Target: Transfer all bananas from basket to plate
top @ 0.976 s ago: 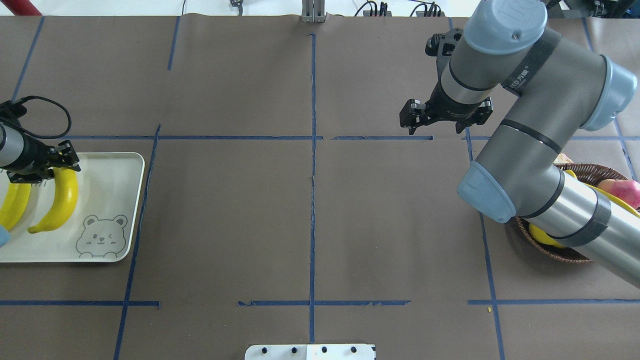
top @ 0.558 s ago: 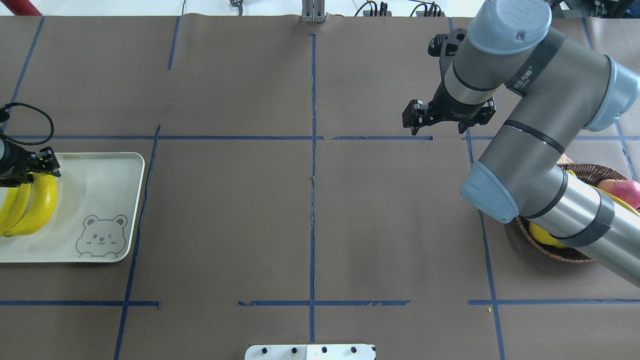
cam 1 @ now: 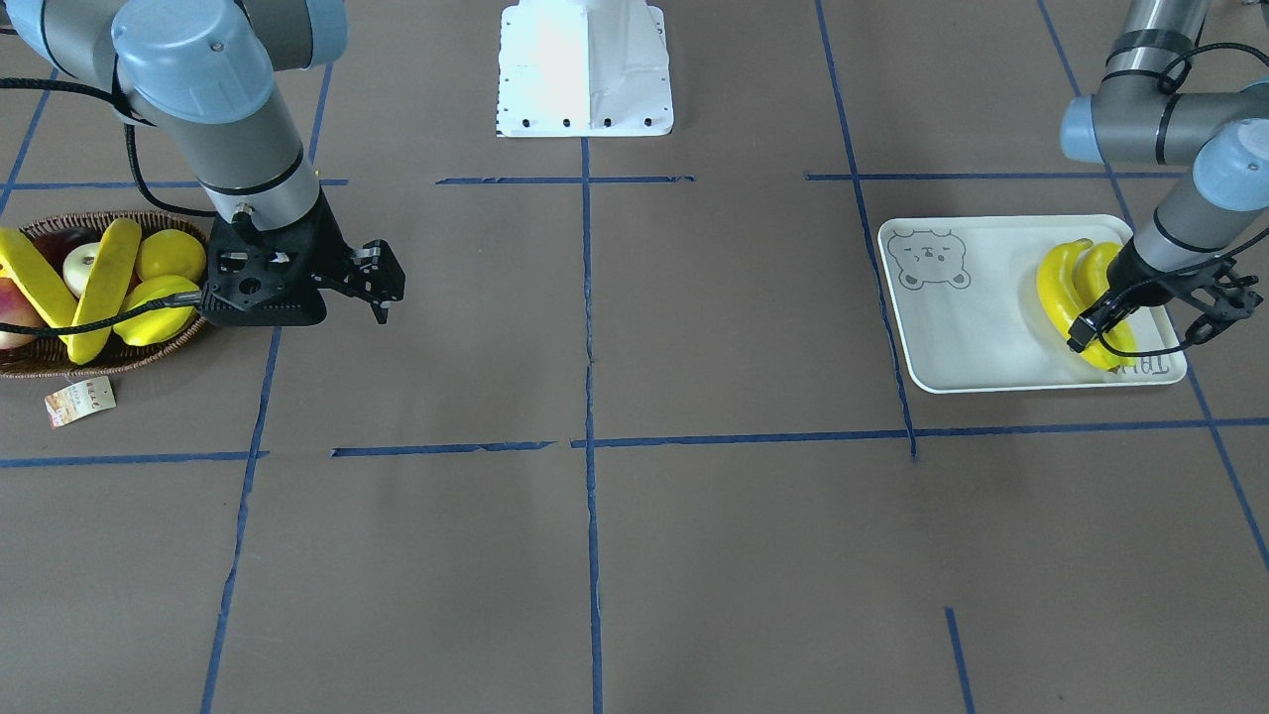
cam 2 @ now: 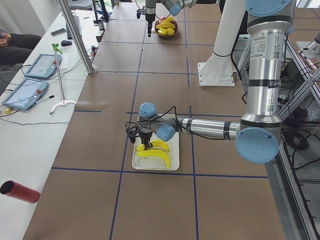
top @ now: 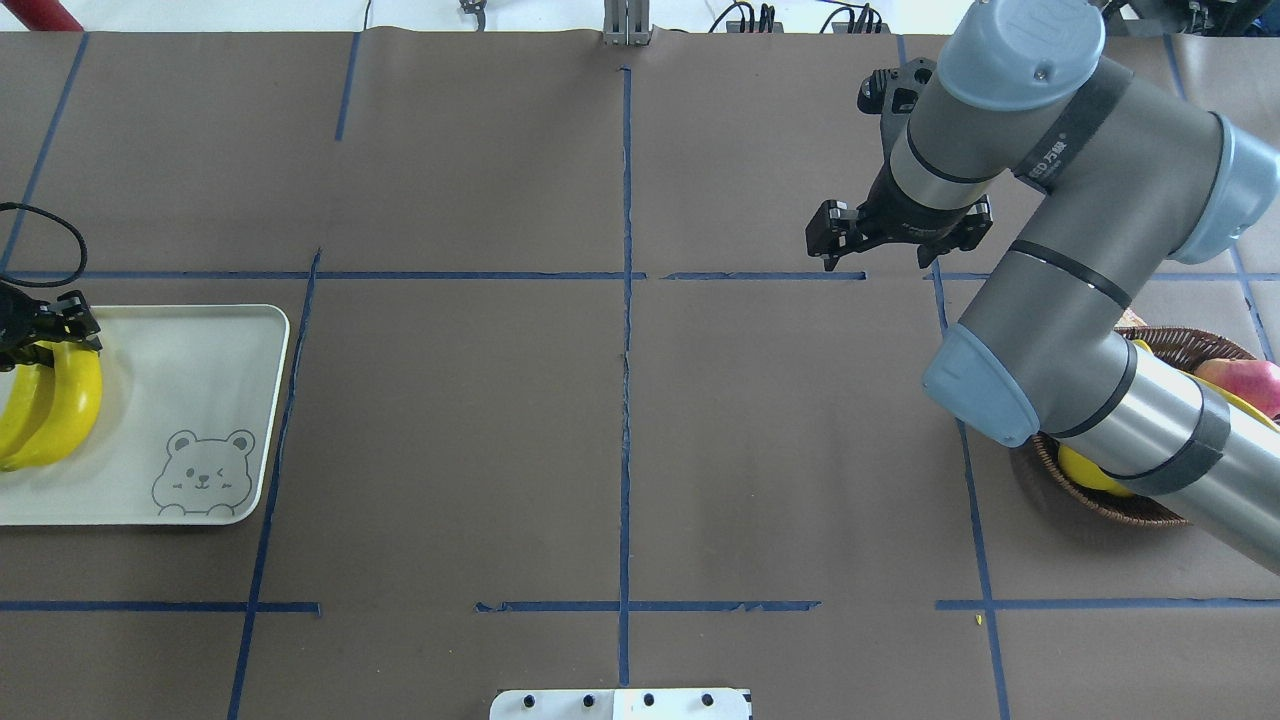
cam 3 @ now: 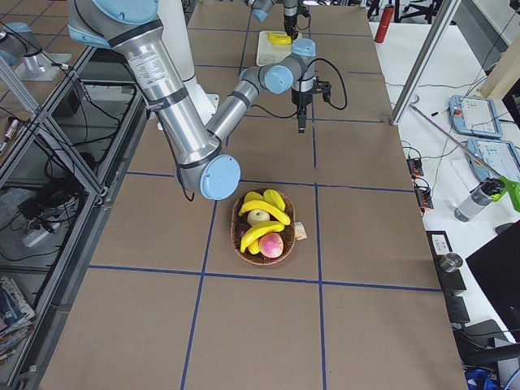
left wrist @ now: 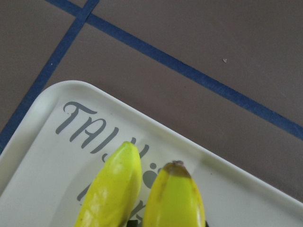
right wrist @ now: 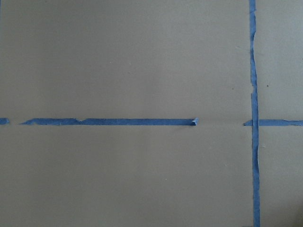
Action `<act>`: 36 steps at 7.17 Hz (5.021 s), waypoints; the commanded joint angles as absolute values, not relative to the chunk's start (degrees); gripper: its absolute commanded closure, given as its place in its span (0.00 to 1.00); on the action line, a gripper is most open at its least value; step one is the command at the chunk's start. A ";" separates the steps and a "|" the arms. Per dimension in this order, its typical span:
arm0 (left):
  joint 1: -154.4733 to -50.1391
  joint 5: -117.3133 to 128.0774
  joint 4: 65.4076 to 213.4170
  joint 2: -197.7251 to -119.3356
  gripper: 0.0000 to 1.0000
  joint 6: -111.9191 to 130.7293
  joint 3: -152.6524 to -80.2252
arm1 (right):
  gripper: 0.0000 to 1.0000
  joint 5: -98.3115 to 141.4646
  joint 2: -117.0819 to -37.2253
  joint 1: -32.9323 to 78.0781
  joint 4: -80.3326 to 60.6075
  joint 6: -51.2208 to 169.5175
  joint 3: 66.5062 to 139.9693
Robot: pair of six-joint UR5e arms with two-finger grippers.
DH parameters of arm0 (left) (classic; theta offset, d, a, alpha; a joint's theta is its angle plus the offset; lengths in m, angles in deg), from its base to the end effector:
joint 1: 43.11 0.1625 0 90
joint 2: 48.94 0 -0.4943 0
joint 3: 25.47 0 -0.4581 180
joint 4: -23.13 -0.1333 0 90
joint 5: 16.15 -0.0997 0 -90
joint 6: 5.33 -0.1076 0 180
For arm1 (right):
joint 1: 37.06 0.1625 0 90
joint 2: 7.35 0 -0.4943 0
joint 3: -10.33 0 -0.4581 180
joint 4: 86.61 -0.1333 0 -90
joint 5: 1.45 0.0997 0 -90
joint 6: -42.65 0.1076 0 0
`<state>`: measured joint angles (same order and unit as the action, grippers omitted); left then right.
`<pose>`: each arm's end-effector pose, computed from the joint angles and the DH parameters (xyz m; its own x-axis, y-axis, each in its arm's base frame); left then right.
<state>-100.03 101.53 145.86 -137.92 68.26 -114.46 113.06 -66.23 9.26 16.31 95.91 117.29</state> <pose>0.2486 -0.5343 0.7040 0.6233 -0.4984 -0.6026 0.4550 0.8578 -0.2389 -0.4189 -0.5671 0.2674 0.7474 -0.0054 0.6644 -0.0574 0.9957 0.0727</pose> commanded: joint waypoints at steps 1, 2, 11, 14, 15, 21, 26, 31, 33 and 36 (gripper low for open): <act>-102.33 101.80 146.27 -138.40 0.00 66.15 -114.50 | 0.00 113.08 -66.15 9.26 16.31 95.91 117.38; -105.13 103.10 145.48 -138.67 0.00 63.17 -115.11 | 0.00 113.08 -66.14 9.43 16.31 95.91 117.38; -108.59 115.33 145.30 -140.87 0.00 57.43 -124.26 | 0.00 107.13 -101.18 15.51 3.88 77.89 130.23; -108.50 115.33 145.30 -140.87 0.00 57.43 -124.08 | 0.00 100.44 -101.56 7.69 4.27 80.35 127.32; -108.50 115.33 145.30 -140.78 0.00 57.43 -124.17 | 0.01 99.98 -102.61 6.98 5.40 80.35 127.31; -108.50 115.33 145.30 -140.87 0.00 57.43 -123.91 | 0.40 97.17 -102.62 4.16 9.98 80.09 127.58; -108.24 115.51 145.30 -141.05 0.00 57.52 -123.91 | 0.96 97.08 -102.80 4.43 13.73 79.83 131.68; -107.54 115.60 145.21 -143.15 0.00 58.74 -123.56 | 0.98 101.27 -86.23 6.62 30.99 79.63 138.67; -104.39 115.60 145.21 -146.91 0.00 64.60 -123.12 | 0.98 106.73 -72.97 6.01 30.81 91.02 131.30; -99.64 115.25 145.21 -155.61 0.00 76.02 -122.85 | 0.98 110.34 -69.31 4.17 1.00 105.95 116.66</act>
<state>-101.54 115.36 145.25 -152.15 71.44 -123.04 108.50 -70.03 5.07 16.80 98.46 123.68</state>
